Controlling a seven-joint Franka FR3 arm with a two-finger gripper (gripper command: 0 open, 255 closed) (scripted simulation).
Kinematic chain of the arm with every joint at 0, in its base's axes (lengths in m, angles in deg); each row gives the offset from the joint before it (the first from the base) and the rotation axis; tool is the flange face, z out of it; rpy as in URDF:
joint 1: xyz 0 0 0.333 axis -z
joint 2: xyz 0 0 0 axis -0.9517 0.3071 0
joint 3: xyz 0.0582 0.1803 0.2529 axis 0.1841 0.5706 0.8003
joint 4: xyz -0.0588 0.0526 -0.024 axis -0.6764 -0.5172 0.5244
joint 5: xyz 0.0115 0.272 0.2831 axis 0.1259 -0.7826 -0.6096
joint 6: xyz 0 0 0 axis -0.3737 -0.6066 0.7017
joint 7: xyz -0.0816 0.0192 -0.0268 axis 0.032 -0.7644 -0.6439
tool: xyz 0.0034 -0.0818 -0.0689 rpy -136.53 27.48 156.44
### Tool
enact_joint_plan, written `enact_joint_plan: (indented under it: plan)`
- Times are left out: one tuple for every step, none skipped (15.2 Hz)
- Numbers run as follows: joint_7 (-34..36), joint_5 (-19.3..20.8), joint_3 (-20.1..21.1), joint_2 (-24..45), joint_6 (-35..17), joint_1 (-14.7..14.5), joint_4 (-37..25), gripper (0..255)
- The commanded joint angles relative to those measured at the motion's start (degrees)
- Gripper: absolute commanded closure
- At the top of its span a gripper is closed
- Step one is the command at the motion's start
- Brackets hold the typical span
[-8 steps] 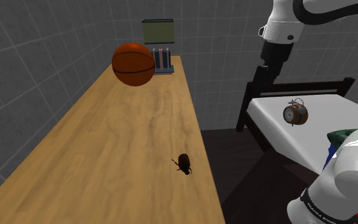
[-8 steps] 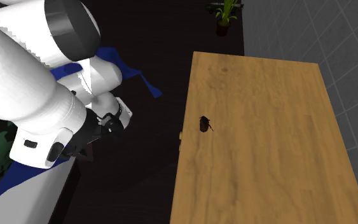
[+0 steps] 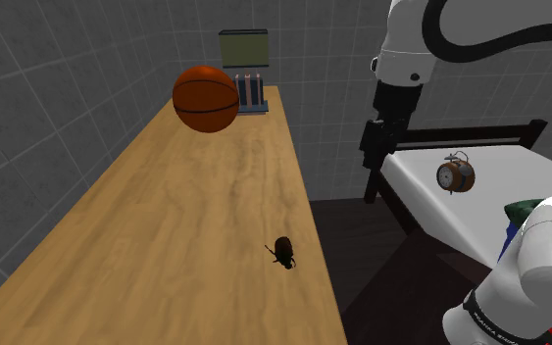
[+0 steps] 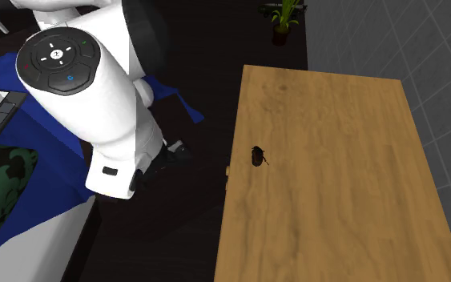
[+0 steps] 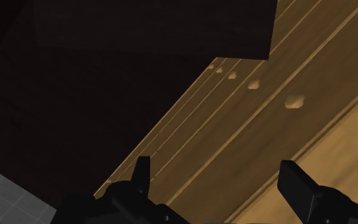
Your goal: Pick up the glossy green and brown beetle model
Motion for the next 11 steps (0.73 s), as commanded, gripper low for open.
enact_joint_plan:
  plan:
    - [2.46,-1.67,2.46,2.19,-1.9,-1.0,-0.29,0]
    - [3.63,-2.41,3.65,3.19,-2.72,-1.46,-0.48,0]
    - [4.79,-3.12,4.84,4.26,-3.55,-1.9,-0.74,0]
    - [5.95,-3.78,6.01,5.4,-4.38,-2.34,-1.07,0]
    - [7.11,-4.39,7.18,6.6,-5.22,-2.75,-1.46,0]
    - [8.28,-4.95,8.34,7.85,-6.07,-3.15,-1.92,0]
    - [9.44,-5.45,9.5,9.17,-6.91,-3.51,-2.45,0]
    - [10.61,-5.9,10.65,10.54,-7.75,-3.85,-3.03,0]
    - [11.78,-6.29,11.8,11.97,-8.58,-4.15,-3.69,0]
    - [12.97,-6.61,12.95,13.45,-9.41,-4.43,-4.41,0]
    - [14.16,-6.85,14.1,14.99,-10.22,-4.68,-5.19,0]
